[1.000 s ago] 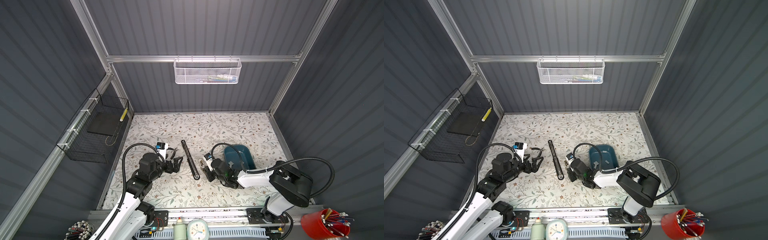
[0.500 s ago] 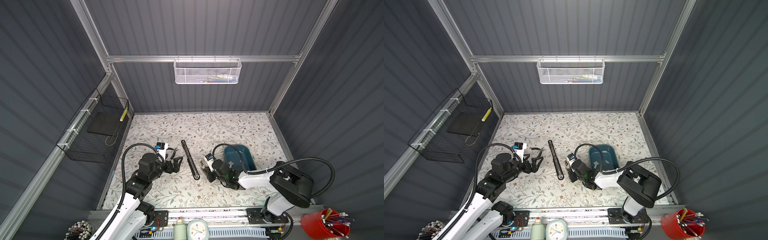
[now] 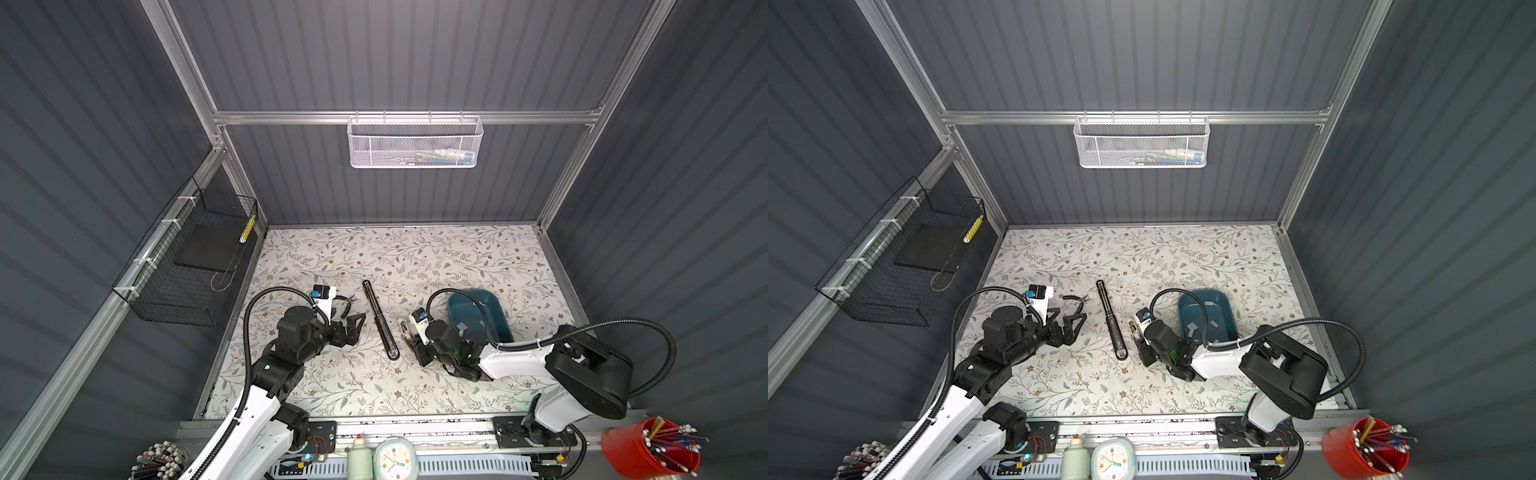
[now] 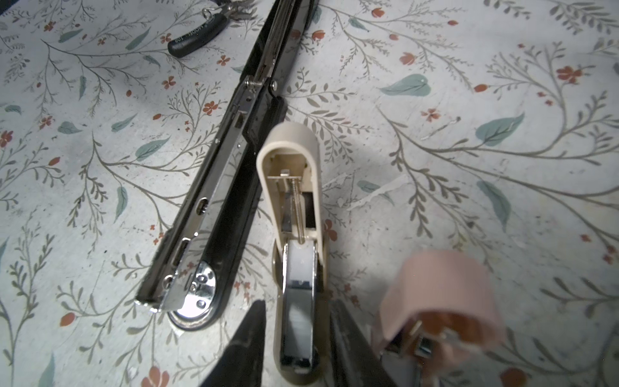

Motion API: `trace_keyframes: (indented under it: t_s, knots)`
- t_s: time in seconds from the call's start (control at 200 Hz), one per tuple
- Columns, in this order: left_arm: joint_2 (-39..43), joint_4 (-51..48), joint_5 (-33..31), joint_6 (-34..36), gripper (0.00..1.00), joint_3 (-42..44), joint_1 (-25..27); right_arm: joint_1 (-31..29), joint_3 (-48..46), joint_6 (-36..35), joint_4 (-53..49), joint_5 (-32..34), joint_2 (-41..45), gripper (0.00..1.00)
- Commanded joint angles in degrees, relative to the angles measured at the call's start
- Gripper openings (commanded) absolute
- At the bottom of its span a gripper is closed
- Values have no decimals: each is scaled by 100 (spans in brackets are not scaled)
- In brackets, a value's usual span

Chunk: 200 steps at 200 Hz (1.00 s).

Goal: Load the staples into the stapler
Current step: 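Release the strip and move the right gripper over the teal tray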

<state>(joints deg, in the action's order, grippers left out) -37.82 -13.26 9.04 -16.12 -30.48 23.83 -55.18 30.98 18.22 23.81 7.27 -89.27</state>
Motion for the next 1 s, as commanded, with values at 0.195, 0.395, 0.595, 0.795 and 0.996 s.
trace_keyframes:
  t_s: [0.195,0.395,0.595,0.795,0.996]
  knots:
    - [73,74,93,81,99,-107,-11,-24,-119,368,-274,157,531,33]
    - [49,243,123,126,99,-80,-10,-48,-32,1198,-1140,456,1407,33]
    - [-224,797,108,267,100,-77,-10,-60,-92,1799,-2693,1236,3133,35]
    - [-847,1499,222,446,99,-125,-15,59,156,2372,-4789,2361,4404,36]
    - [-1228,2107,-35,648,99,-86,-10,1259,334,2353,-5502,1627,4352,32]
